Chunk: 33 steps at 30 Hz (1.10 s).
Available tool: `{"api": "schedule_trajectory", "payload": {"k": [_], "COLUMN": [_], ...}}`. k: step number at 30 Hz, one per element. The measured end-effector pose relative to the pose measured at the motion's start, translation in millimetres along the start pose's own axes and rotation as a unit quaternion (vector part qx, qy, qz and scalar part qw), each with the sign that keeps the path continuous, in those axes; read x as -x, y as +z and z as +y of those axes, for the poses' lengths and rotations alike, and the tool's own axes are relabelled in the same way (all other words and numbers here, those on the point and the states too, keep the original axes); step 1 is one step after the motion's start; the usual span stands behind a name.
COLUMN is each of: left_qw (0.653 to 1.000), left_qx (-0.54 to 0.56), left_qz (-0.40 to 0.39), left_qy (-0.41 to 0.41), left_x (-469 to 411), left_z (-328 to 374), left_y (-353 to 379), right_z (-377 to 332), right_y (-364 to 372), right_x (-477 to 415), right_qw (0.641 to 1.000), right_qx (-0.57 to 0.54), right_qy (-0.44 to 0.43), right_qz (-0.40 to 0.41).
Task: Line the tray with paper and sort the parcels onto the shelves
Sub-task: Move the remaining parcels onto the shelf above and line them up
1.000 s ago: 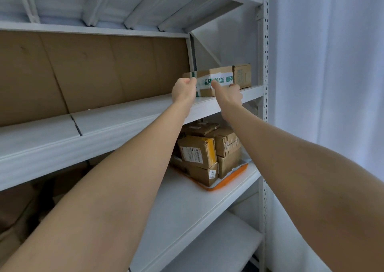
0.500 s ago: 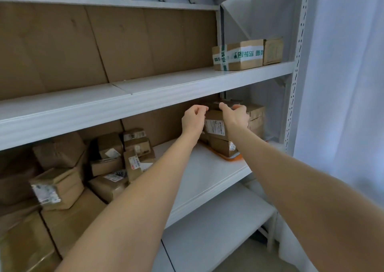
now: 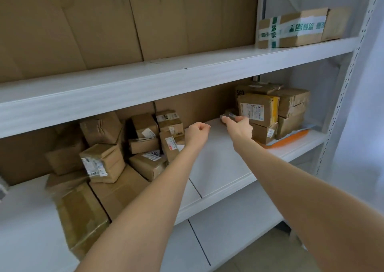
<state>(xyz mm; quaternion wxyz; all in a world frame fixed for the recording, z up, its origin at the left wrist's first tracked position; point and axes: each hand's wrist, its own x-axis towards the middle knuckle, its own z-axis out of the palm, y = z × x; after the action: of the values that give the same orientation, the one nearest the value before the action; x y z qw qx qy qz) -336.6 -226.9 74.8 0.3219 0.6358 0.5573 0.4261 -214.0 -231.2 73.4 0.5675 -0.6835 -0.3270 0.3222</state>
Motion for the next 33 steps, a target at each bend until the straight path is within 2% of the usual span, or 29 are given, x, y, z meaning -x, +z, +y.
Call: {"api": "schedule_trajectory", "payload": {"k": [6, 13, 19, 23, 28, 33], "left_qw": [0.999, 0.99, 0.98, 0.968, 0.954, 0.952], "left_qx": [-0.029, -0.067, -0.086, -0.112, -0.185, -0.198], "left_qz": [0.019, -0.024, 0.016, 0.051, 0.044, 0.059], "left_qy": [-0.018, -0.124, -0.181, -0.219, -0.232, -0.227], "left_x": [-18, -33, -46, -57, -60, -69], "left_z": [-32, -70, -99, -114, -130, -143], "left_y": [-48, -91, -119, -130, -133, -136], "right_z": [5, 21, 35, 53, 64, 74], "right_y": [68, 127, 152, 167, 181, 192], "right_x": [19, 28, 25, 25, 25, 23], "right_qw": [0.999, 0.991, 0.976, 0.966, 0.955, 0.934], "right_qx": [0.019, 0.073, 0.122, 0.18, 0.214, 0.278], "right_qy": [0.003, 0.003, 0.0, -0.004, 0.001, -0.03], "right_qz": [-0.044, -0.11, -0.18, -0.188, -0.205, -0.224]}}
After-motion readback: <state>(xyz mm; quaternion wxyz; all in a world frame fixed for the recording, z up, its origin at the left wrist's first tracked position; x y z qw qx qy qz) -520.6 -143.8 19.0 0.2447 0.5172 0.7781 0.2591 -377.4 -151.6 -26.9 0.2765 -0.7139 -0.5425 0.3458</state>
